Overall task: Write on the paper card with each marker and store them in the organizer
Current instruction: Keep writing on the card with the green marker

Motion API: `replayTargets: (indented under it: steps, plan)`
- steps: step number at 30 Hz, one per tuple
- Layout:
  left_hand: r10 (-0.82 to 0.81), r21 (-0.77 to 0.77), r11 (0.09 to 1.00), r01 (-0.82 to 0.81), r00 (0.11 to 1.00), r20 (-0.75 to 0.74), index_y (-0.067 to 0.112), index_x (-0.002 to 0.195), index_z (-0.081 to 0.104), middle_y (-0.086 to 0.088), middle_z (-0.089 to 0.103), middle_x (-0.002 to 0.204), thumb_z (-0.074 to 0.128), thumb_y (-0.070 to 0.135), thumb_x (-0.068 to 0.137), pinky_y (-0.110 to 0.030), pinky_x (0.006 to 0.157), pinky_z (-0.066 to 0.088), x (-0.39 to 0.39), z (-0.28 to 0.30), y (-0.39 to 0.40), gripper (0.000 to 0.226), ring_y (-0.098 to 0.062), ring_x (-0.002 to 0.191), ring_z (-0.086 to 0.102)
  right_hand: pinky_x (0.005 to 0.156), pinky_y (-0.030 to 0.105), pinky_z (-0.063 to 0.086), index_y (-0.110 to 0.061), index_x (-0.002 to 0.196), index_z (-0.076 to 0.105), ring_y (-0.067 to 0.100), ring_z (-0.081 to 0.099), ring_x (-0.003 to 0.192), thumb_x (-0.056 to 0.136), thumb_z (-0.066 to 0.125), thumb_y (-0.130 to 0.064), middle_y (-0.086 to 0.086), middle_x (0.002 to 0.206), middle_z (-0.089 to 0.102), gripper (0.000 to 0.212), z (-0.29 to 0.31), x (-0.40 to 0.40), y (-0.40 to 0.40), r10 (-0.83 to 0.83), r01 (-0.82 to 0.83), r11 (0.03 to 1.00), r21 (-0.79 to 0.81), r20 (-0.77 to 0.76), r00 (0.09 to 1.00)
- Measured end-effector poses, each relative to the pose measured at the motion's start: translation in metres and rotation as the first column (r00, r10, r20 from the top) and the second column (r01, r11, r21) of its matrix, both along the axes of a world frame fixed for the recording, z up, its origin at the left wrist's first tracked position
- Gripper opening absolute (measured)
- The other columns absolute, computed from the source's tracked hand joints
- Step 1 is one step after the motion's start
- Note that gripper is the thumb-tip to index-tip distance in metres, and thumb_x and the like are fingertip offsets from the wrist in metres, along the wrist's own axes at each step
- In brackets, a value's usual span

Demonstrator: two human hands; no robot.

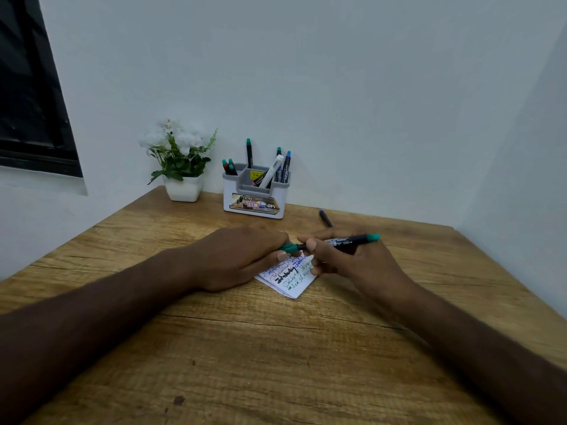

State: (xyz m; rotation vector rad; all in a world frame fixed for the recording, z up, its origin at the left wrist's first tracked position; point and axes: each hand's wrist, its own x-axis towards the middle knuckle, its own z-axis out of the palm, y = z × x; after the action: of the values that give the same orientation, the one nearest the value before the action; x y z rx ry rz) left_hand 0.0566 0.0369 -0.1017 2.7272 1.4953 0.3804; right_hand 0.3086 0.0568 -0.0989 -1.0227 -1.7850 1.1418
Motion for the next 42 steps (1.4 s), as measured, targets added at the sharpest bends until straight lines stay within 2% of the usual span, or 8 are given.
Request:
replayTargets:
  steps: [6, 11, 22, 25, 28, 34, 38, 42]
  plan:
    - [0.028, 0.071, 0.997, -0.024, 0.998, -0.054, 0.048, 0.112, 0.043, 0.021, 0.05, 0.101, 0.022, 0.057, 0.109, -0.03, 0.078, 0.038, 0.005, 0.0, -0.001, 0.023, -0.002, 0.093, 0.047, 0.067, 0.008, 0.052, -0.033, 0.104, 0.084, 0.001, 0.078, 0.086, 0.092, 0.08, -0.034, -0.008, 0.089, 0.084, 0.013, -0.004, -0.013, -0.004, -0.025, 0.025, 0.997, 0.08, 0.0, 1.0]
    - [0.072, 0.095, 0.993, -0.071, 0.997, -0.001, 0.039, 0.129, 0.054, 0.013, 0.066, 0.111, 0.008, 0.067, 0.101, -0.04, 0.084, 0.05, 0.009, -0.004, -0.002, 0.062, -0.01, 0.098, 0.057, 0.075, 0.014, 0.057, -0.025, 0.11, 0.084, 0.006, 0.079, 0.091, 0.09, 0.081, -0.03, -0.005, 0.095, 0.085, 0.021, -0.007, -0.016, -0.001, -0.013, 0.021, 0.996, 0.087, -0.086, 0.996]
    - [0.041, 0.03, 0.998, -0.048, 0.981, 0.192, 0.04, 0.132, 0.058, 0.012, 0.07, 0.113, 0.015, 0.067, 0.106, -0.044, 0.084, 0.054, 0.004, -0.013, 0.008, 0.057, -0.01, 0.102, 0.063, 0.078, 0.03, 0.065, -0.021, 0.107, 0.082, 0.015, 0.081, 0.081, 0.088, 0.086, -0.032, 0.0, 0.09, 0.085, 0.022, 0.0, -0.022, -0.001, 0.049, -0.042, 0.994, 0.102, -0.067, 0.997]
    - [0.011, 0.027, 0.999, -0.024, 0.918, 0.397, 0.036, 0.107, 0.063, 0.019, 0.07, 0.099, 0.031, 0.05, 0.113, -0.036, 0.084, 0.053, 0.001, -0.013, 0.01, 0.036, -0.004, 0.094, 0.065, 0.072, 0.019, 0.06, -0.037, 0.107, 0.072, 0.003, 0.077, 0.084, 0.079, 0.09, -0.049, -0.011, 0.089, 0.081, 0.036, 0.004, -0.004, 0.005, -0.02, -0.041, 0.965, 0.258, 0.227, 0.974]
    - [0.047, 0.061, 0.993, -0.099, 0.82, 0.57, 0.048, 0.105, 0.069, 0.016, 0.07, 0.096, 0.043, 0.041, 0.113, -0.031, 0.08, 0.049, -0.001, -0.007, 0.014, 0.027, -0.007, 0.092, 0.064, 0.078, 0.017, 0.054, -0.043, 0.104, 0.076, -0.001, 0.07, 0.095, 0.081, 0.082, -0.059, -0.019, 0.099, 0.075, 0.029, 0.004, 0.013, 0.008, -0.042, -0.256, 0.849, 0.462, 0.543, 0.839]
    - [0.163, 0.015, 0.925, -0.38, 0.431, 0.888, 0.041, 0.122, 0.075, 0.013, 0.077, 0.112, 0.057, 0.038, 0.108, -0.032, 0.092, 0.056, -0.008, 0.042, 0.033, 0.023, -0.007, 0.107, 0.07, 0.079, 0.022, 0.054, -0.036, 0.102, 0.079, 0.0, 0.066, 0.095, 0.09, 0.073, -0.055, -0.019, 0.101, 0.071, 0.023, 0.001, 0.013, 0.01, -0.02, -0.333, 0.797, 0.503, 0.573, 0.819]
    - [0.261, 0.04, 0.839, -0.542, 0.466, 0.845, 0.023, 0.112, 0.078, 0.008, 0.08, 0.095, 0.061, 0.021, 0.106, -0.011, 0.056, 0.052, -0.029, 0.086, 0.062, 0.018, -0.017, 0.082, 0.073, 0.078, 0.015, 0.047, -0.038, 0.105, 0.078, -0.001, 0.064, 0.099, 0.091, 0.071, -0.055, -0.021, 0.103, 0.07, 0.023, -0.003, 0.015, 0.014, -0.009, -0.334, 0.794, 0.508, 0.56, 0.829]
    - [0.428, -0.007, 0.785, -0.619, 0.534, 0.729, 0.01, 0.121, 0.063, 0.005, 0.081, 0.1, 0.037, 0.031, 0.115, -0.022, 0.058, 0.045, -0.047, 0.108, 0.099, 0.034, -0.025, 0.075, 0.067, 0.081, 0.019, 0.052, -0.04, 0.106, 0.078, -0.002, 0.064, 0.101, 0.09, 0.068, -0.058, -0.023, 0.103, 0.068, 0.026, -0.004, 0.016, 0.015, 0.006, -0.33, 0.804, 0.495, 0.548, 0.837]
